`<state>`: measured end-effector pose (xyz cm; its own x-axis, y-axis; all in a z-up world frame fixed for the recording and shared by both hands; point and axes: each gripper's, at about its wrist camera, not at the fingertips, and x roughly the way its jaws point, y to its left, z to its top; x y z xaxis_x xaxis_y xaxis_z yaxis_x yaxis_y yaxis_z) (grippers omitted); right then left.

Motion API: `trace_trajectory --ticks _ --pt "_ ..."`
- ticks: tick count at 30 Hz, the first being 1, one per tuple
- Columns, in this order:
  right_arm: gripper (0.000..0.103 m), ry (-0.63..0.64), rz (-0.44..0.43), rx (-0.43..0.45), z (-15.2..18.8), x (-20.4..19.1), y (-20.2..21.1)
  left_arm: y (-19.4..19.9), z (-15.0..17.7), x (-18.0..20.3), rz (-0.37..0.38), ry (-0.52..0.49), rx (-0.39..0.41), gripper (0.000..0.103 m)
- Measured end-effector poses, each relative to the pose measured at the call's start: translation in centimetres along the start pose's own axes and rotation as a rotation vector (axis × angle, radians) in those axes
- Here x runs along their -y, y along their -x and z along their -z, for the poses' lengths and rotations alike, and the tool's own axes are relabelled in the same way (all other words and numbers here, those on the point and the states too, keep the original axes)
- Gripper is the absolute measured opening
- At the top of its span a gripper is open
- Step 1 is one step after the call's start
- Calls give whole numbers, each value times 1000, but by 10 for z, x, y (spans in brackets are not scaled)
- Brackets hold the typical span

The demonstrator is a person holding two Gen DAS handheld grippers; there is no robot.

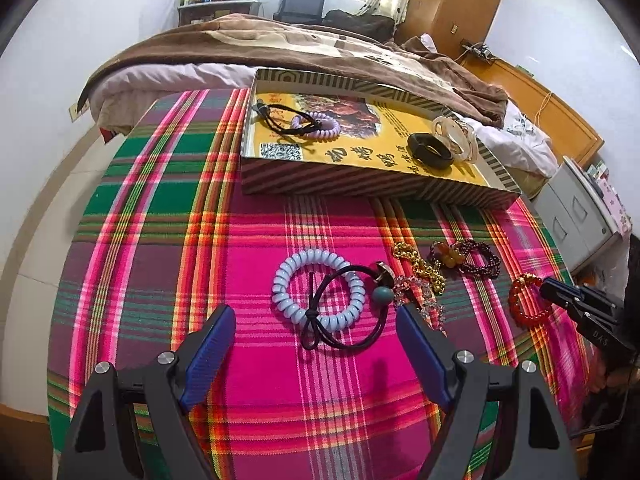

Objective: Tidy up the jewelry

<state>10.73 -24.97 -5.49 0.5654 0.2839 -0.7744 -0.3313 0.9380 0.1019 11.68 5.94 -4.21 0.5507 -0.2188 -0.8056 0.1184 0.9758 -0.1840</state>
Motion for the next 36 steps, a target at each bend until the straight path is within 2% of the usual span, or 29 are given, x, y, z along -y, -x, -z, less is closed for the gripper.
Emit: trace_trajectory --ticks 2,4,9,10,12,13,17,20,25,29,31,35,36 --pt "30 52 31 -3 -3 -6 -2 -1 -1 3 -7 -13 -7 82" --pt "40 108 53 2 -8 -14 -6 -2 -3 4 -17 -19 -10 82" --pt "40 139 27 -27 -13 -16 -19 -3 -7 9 -27 -38 -15 82" --pt "38 134 26 -29 -13 -16 -19 -4 -7 11 -33 -47 -18 82" --pt "12 112 -8 -25 -13 -15 -19 -6 -10 14 -33 -64 -23 82" --pt "9 110 -15 -23 -13 -16 -18 -7 -11 16 -38 -71 -25 82" --pt "9 85 -12 8 -9 -17 -11 -9 -13 25 -103 -115 -8 82" --pt "9 8 -44 61 -8 -6 2 -6 -15 31 -91 -158 13 82" --pt "9 -36 -42 89 -4 1 10 -8 -24 26 -121 -148 7 82" --pt "9 -63 -43 90 -4 6 9 -14 -24 42 -114 -231 -3 82" --pt "9 -84 -43 92 -4 9 9 -18 -24 49 -124 -264 -10 76" --pt "9 -100 -49 101 -3 11 11 -30 -25 50 -133 -276 -56 52" --pt "9 -99 -50 103 -3 11 11 -31 -25 50 -133 -278 -59 49"
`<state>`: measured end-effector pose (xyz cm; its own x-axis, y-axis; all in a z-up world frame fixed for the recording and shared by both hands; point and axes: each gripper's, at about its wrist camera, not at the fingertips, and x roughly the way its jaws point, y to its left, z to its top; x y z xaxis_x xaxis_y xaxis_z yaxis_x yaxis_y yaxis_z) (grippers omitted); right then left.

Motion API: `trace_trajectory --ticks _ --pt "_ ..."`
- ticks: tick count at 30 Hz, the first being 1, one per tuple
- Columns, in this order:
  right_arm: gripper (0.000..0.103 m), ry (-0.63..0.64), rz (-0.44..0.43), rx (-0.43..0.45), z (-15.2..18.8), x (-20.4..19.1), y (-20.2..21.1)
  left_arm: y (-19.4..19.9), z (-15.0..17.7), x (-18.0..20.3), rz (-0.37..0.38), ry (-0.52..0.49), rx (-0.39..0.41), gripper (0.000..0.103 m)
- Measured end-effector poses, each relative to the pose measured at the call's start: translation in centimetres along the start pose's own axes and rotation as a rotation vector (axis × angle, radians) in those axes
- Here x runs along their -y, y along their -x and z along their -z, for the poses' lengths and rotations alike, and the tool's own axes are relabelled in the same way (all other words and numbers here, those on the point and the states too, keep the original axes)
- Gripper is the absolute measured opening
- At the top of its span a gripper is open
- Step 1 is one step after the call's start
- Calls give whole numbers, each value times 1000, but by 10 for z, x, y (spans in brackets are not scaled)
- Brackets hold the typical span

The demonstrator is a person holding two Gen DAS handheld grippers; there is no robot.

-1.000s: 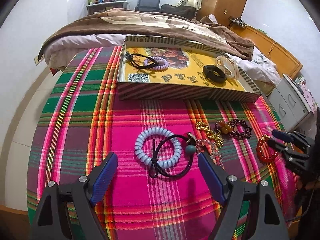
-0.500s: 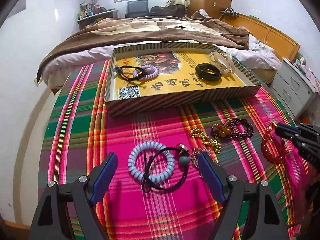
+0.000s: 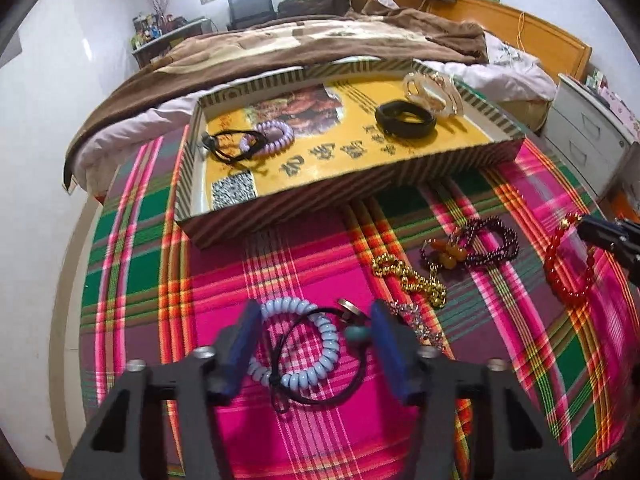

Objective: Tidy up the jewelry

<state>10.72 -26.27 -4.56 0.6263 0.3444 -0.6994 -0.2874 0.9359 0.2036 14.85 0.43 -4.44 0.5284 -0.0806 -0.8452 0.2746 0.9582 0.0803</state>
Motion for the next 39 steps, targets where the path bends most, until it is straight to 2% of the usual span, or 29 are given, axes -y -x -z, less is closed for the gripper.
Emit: trace_trajectory --ticks 1,3,6,8,9,12,20,27,29,31,33,34,39 --pt "9 0 0 1 0 0 0 -1 1 0 0 -2 -3 49" --pt "9 0 -2 0 0 0 0 -3 2 2 3 -9 -5 35" --pt "9 -5 -3 4 1 0 1 -2 2 4 0 -4 4 25" --pt "9 -6 -3 8 1 0 2 1 1 3 2 1 9 22" --pt "9 -8 -3 11 1 0 3 3 1 2 2 2 15 16" --pt "9 -10 -1 17 1 0 5 11 0 -2 11 23 40 11" --pt "9 -12 7 41 -1 -3 15 36 0 -10 33 60 105 7" --pt "9 -15 10 47 0 -4 18 27 -1 -18 50 95 80 7" --pt "9 -16 13 46 0 -3 19 20 1 -19 44 109 50 9" --pt "9 -15 13 42 1 -3 19 14 3 -17 64 103 35 17" --pt "9 -17 16 41 1 -2 17 8 4 -15 56 98 22 59" --pt "9 -18 16 40 0 -2 17 6 4 -15 46 98 21 64" --pt "9 -23 13 38 0 -2 14 1 0 -10 19 78 27 64"
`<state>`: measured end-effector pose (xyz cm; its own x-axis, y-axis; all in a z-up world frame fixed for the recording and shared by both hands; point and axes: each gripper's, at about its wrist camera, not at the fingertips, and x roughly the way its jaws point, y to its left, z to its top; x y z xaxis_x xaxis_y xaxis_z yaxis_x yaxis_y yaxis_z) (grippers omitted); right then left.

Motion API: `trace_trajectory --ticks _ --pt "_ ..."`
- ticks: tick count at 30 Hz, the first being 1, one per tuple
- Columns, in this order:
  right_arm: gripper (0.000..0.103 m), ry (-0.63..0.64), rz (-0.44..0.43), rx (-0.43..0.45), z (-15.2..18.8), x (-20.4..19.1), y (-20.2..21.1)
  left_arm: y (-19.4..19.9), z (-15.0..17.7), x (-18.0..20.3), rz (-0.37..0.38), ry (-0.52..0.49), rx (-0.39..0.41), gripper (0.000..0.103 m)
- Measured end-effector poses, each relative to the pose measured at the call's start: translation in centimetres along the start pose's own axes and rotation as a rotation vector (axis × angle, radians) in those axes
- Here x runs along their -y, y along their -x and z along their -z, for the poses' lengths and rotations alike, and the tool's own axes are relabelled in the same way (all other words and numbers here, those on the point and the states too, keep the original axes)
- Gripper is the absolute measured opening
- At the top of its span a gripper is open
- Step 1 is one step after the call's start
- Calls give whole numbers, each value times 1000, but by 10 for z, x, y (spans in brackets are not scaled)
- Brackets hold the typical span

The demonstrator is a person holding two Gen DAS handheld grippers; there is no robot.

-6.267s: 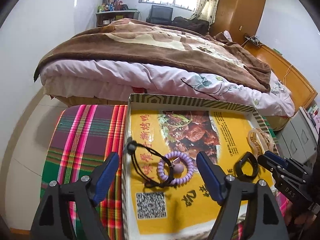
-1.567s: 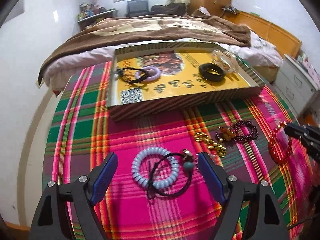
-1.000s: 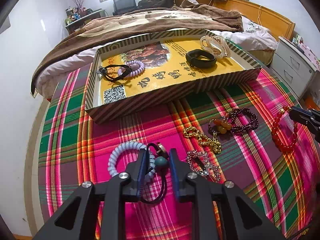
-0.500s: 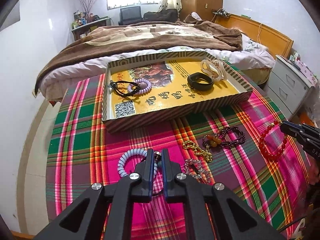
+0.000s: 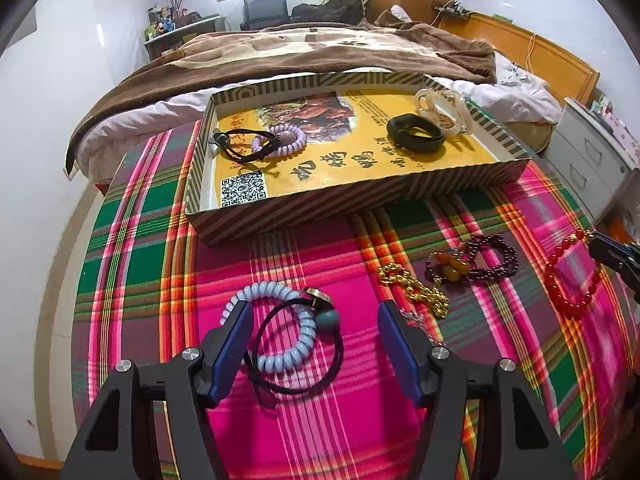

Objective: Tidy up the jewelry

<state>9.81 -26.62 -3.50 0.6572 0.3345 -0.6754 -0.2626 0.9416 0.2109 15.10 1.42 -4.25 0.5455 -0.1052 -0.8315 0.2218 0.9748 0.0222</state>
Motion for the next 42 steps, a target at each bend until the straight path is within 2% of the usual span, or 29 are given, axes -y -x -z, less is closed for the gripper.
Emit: trace_trajectory --ticks 2,4,5,6,9,19,21,26,30,34,37,42 --pt "9 -4 -3 -2 0 0 -2 -7 -2 -1 -9 7 -23 64" --pt "9 -3 -5 -4 0 0 -2 -12 -1 -1 -1 12 -24 57" --pt "9 -2 -3 -4 0 0 -3 -12 -2 -2 12 25 -20 48" --pt "9 -3 -3 -4 0 0 -3 -11 -2 -2 4 27 -16 36" --pt "9 -6 -4 -7 0 1 -5 -9 -3 -3 -2 37 -11 25" --pt "9 -12 -1 -9 3 2 -6 13 2 -7 39 72 62 23" --pt "9 -10 -1 -9 3 1 -6 17 3 -9 65 80 75 23" --pt "9 -10 -2 -9 5 -1 -5 13 8 -14 91 109 50 23" --pt "9 -9 -1 -10 5 -1 -4 17 12 -20 121 144 71 24" --pt "9 -11 1 -6 5 0 -1 20 19 -28 77 144 64 25" --pt "9 -13 1 -7 6 0 -2 22 25 -32 76 136 50 25" --pt "9 -20 0 -10 7 0 -4 17 21 -26 38 77 21 25"
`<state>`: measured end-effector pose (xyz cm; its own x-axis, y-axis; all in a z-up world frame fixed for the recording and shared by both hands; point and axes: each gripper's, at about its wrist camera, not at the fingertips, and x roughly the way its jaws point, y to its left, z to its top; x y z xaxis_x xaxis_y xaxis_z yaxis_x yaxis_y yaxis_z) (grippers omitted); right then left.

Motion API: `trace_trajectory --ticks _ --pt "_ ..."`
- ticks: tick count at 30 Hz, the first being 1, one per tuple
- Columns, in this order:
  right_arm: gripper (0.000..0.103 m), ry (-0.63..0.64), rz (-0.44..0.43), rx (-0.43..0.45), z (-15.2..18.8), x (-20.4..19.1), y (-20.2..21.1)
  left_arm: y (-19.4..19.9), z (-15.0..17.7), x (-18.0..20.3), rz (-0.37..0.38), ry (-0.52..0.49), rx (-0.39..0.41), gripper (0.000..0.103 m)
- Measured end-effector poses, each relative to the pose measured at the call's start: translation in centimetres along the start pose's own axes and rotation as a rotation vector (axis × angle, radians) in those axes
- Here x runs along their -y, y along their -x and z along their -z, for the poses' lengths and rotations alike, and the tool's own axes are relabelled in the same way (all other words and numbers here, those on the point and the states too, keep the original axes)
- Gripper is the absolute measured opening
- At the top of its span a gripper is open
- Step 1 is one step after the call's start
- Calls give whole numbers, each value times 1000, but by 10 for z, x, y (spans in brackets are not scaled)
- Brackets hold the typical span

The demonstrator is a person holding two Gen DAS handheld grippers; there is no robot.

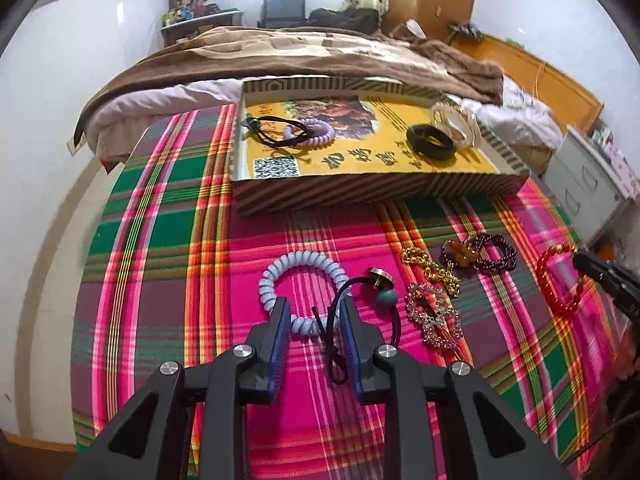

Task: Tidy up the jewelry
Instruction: 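Lift the cord tie with the left tool while the right tool holds the red bracelet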

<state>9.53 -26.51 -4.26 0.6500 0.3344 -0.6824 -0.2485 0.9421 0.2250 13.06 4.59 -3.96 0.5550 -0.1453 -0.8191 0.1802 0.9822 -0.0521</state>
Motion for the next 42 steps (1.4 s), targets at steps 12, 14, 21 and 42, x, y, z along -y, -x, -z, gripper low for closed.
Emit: trace_trajectory --ticks 12,14,21,42 --pt "9 -10 -2 3 0 1 1 -8 -8 21 -19 -168 -46 23" --pt "9 -13 -3 2 0 2 1 -13 -8 23 -12 -185 -61 16" --pt "9 -29 1 3 1 5 2 -13 -6 29 15 -181 -47 9" --pt "9 -33 7 8 2 5 4 0 5 13 -21 -113 -33 10"
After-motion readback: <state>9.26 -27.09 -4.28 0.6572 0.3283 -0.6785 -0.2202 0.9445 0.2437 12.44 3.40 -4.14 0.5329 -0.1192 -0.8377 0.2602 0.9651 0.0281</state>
